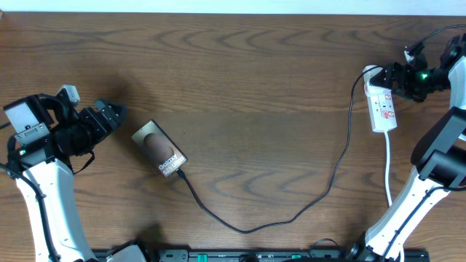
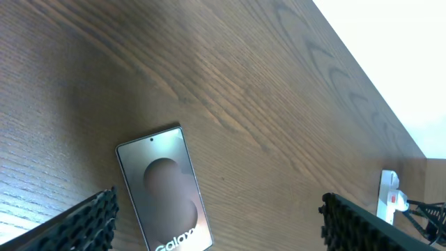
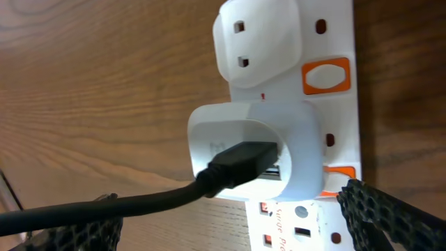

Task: Plug charger to phone and switch on socket

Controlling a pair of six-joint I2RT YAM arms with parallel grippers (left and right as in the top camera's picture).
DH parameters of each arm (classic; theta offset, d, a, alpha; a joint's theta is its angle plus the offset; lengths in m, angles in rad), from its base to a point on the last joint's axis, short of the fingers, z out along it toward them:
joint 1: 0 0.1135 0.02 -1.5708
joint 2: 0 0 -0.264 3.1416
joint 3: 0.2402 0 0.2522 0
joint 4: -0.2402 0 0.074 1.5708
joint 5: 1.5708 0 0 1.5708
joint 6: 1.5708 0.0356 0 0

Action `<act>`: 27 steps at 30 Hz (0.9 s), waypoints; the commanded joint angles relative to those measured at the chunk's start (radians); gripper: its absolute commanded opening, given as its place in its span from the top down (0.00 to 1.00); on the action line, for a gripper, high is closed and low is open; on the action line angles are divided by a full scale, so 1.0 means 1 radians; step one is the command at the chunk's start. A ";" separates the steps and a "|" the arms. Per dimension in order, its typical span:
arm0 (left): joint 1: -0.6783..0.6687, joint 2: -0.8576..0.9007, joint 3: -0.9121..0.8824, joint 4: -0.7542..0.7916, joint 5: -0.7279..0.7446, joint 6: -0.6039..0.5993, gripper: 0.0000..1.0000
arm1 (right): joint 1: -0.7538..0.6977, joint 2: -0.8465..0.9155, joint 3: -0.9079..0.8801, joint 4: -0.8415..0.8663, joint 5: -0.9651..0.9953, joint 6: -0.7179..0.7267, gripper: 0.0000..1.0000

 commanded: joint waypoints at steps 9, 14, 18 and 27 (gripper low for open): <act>0.000 0.000 0.006 0.003 0.006 -0.002 0.09 | 0.008 0.006 -0.079 0.050 -0.057 0.046 0.01; 0.000 0.000 0.006 0.003 0.006 -0.002 0.09 | 0.008 0.006 -0.091 0.076 -0.129 0.047 0.01; 0.000 0.000 0.006 0.002 0.006 -0.002 0.09 | 0.009 0.006 -0.092 0.076 -0.127 0.046 0.01; 0.000 0.000 0.006 -0.001 0.006 -0.002 0.09 | 0.016 0.006 -0.094 0.074 -0.127 0.062 0.01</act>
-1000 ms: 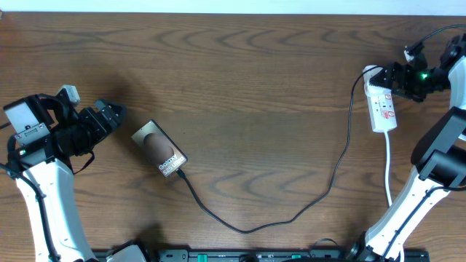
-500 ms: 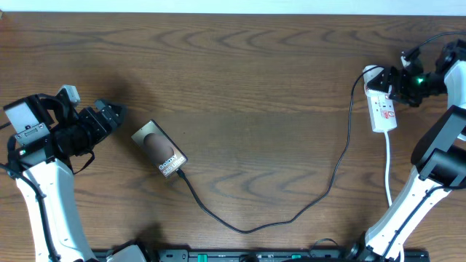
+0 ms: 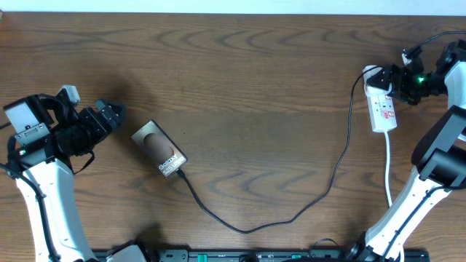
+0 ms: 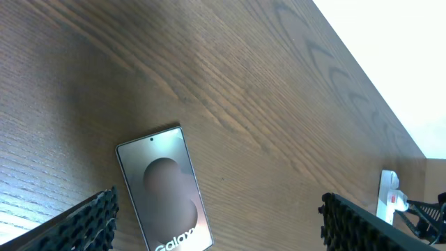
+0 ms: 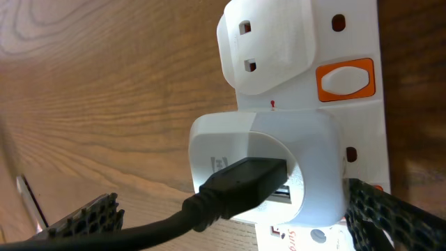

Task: Plug charger to phone and switch on socket

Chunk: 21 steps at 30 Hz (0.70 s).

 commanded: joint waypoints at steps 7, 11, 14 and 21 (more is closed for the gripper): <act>0.000 0.000 0.006 -0.001 0.006 -0.002 0.09 | 0.031 0.006 -0.029 -0.008 -0.048 0.040 0.01; 0.000 0.000 0.006 -0.001 0.006 -0.002 0.09 | 0.038 0.006 -0.043 0.000 -0.044 0.052 0.01; 0.000 0.000 0.006 -0.001 0.006 -0.002 0.09 | 0.044 0.006 -0.052 0.003 -0.044 0.052 0.01; 0.000 0.000 0.006 -0.001 0.006 -0.002 0.09 | 0.053 0.006 -0.054 0.004 -0.044 0.070 0.01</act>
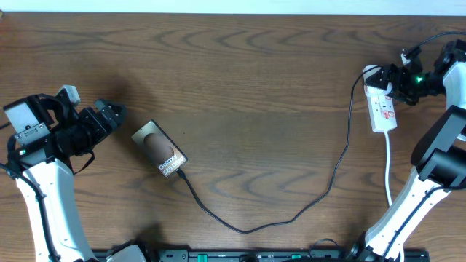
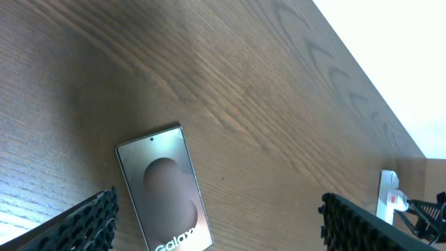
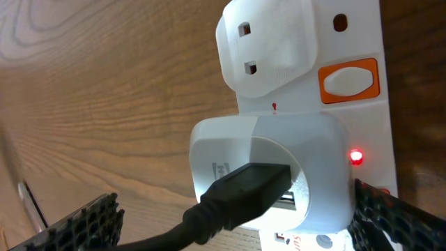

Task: Plug charger to phone and switch on socket

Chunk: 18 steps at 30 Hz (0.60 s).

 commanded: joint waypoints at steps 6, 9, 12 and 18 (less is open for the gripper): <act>0.001 0.000 0.006 -0.001 0.006 -0.002 0.09 | 0.043 0.012 -0.032 -0.006 0.004 0.117 0.10; 0.001 0.000 0.006 -0.002 0.006 -0.002 0.09 | 0.032 0.009 -0.031 -0.007 0.127 0.241 0.18; 0.001 0.000 0.006 -0.004 0.006 -0.002 0.09 | 0.017 -0.016 -0.031 -0.017 0.217 0.286 0.18; 0.001 0.000 0.006 -0.003 0.006 -0.002 0.09 | -0.015 -0.135 -0.031 -0.027 0.261 0.278 0.15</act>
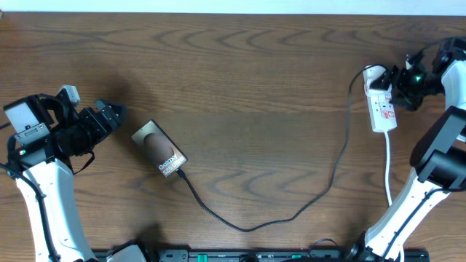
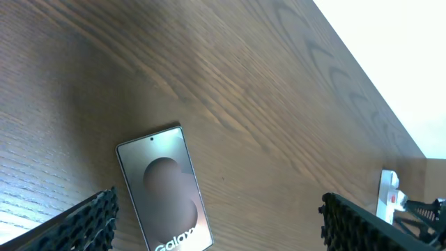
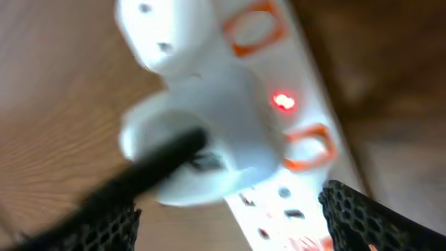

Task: Plug charger to phone and switch on socket
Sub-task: 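Lift the right gripper up away from the power strip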

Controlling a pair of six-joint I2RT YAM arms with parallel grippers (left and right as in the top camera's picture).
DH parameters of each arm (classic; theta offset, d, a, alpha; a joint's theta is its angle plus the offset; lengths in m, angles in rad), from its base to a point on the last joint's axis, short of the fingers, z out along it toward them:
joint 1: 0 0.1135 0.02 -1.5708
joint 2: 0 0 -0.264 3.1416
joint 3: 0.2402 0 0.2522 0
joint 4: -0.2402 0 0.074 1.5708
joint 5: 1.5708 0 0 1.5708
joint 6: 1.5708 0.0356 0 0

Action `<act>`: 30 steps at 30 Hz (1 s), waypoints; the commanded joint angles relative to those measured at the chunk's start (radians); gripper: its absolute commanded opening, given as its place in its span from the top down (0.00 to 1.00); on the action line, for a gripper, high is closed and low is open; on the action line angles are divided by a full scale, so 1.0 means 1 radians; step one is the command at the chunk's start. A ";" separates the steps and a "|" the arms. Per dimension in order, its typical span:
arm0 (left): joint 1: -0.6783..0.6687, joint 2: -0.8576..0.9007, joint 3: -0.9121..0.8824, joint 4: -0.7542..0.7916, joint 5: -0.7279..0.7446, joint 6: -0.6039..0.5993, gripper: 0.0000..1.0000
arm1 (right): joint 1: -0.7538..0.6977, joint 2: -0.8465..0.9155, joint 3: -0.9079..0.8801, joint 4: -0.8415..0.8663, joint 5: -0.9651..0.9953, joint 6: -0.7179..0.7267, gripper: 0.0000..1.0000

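Note:
The phone [image 1: 159,150] lies face up left of centre, with the black charger cable [image 1: 247,228] plugged into its lower end. The cable runs right and up to the white adapter [image 1: 370,73] in the white power strip [image 1: 384,109]. In the blurred right wrist view a red light [image 3: 282,102] glows on the power strip [image 3: 306,202] beside the adapter [image 3: 202,139]. My right gripper [image 3: 230,223] is open close over the strip. My left gripper [image 2: 219,226] is open and empty, just left of the phone [image 2: 166,188].
The strip's white lead [image 1: 388,171] runs down toward the table's front edge by the right arm. Orange rocker switches [image 3: 306,150] sit along the strip. A black rail [image 1: 291,255] lies along the front edge.
The right wrist view has shifted and blurred, with the strip now tilted in it, so the right gripper has moved. The red light is still lit. The left arm, phone and cable are unchanged.
The cable was in the phone throughout, and the left gripper stayed open beside it. The right gripper was over the strip with no light showing at the two oldest moments. Then a red light glowed beside the adapter, and it remains lit now.

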 commanded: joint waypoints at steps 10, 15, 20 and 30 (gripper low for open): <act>0.000 0.000 0.006 -0.002 0.005 -0.001 0.09 | -0.025 -0.518 -0.010 -0.132 0.078 0.151 0.01; 0.000 0.000 0.006 -0.002 -0.002 -0.002 0.09 | -0.023 -0.718 -0.010 -0.185 0.082 0.241 0.01; 0.000 0.000 0.006 -0.002 -0.002 -0.002 0.09 | -0.023 -0.856 -0.010 -0.185 0.082 0.241 0.01; 0.000 0.000 0.006 -0.002 -0.002 -0.002 0.09 | -0.023 -1.009 -0.010 -0.188 0.082 0.241 0.01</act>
